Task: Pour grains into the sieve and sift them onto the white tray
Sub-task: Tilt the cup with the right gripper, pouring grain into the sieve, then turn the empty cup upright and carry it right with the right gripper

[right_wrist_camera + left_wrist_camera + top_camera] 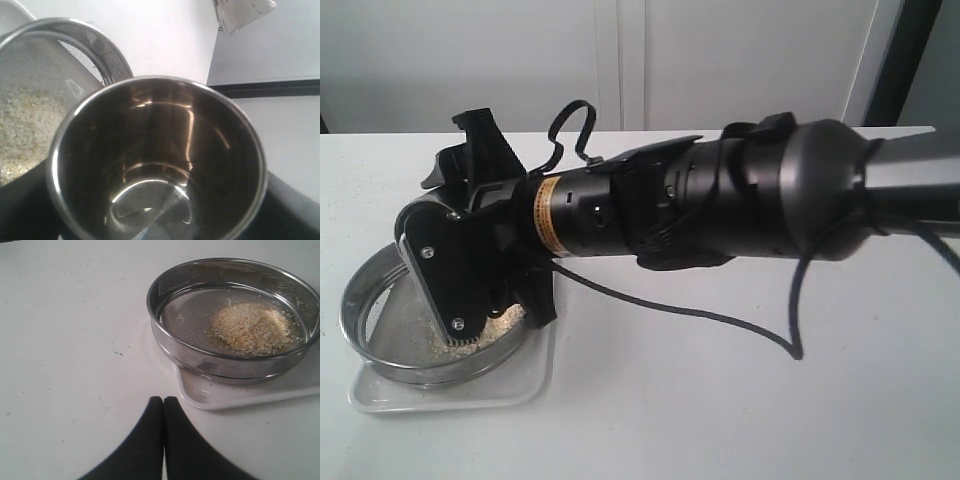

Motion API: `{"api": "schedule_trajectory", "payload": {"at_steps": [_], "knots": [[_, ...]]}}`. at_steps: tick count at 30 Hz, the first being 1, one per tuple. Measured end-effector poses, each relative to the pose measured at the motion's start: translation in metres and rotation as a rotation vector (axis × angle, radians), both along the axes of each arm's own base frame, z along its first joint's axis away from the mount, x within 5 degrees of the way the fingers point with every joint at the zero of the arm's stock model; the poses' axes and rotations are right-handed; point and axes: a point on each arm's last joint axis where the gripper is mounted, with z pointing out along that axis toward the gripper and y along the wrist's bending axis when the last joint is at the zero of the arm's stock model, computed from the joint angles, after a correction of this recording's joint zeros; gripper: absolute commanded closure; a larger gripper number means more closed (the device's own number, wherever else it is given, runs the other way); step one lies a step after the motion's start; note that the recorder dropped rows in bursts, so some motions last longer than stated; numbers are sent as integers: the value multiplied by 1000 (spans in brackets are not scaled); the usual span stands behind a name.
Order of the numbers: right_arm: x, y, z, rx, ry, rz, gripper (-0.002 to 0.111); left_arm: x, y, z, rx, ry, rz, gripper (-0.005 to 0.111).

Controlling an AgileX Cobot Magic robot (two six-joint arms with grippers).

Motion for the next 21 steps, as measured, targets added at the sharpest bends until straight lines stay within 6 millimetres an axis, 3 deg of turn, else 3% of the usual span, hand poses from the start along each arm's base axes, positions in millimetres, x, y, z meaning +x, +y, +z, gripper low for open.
{"api": "schedule_trajectory", "payload": {"at_steps": [7, 11, 21], "knots": [[-28, -15, 14, 63, 11, 131, 108, 0, 0, 0, 0, 0, 0, 107], [-36, -24, 12, 57, 19, 149, 108, 0, 0, 0, 0, 0, 0, 107], [-36, -52, 6, 198, 264, 195, 108, 0, 0, 0, 0, 0, 0, 107]]}}
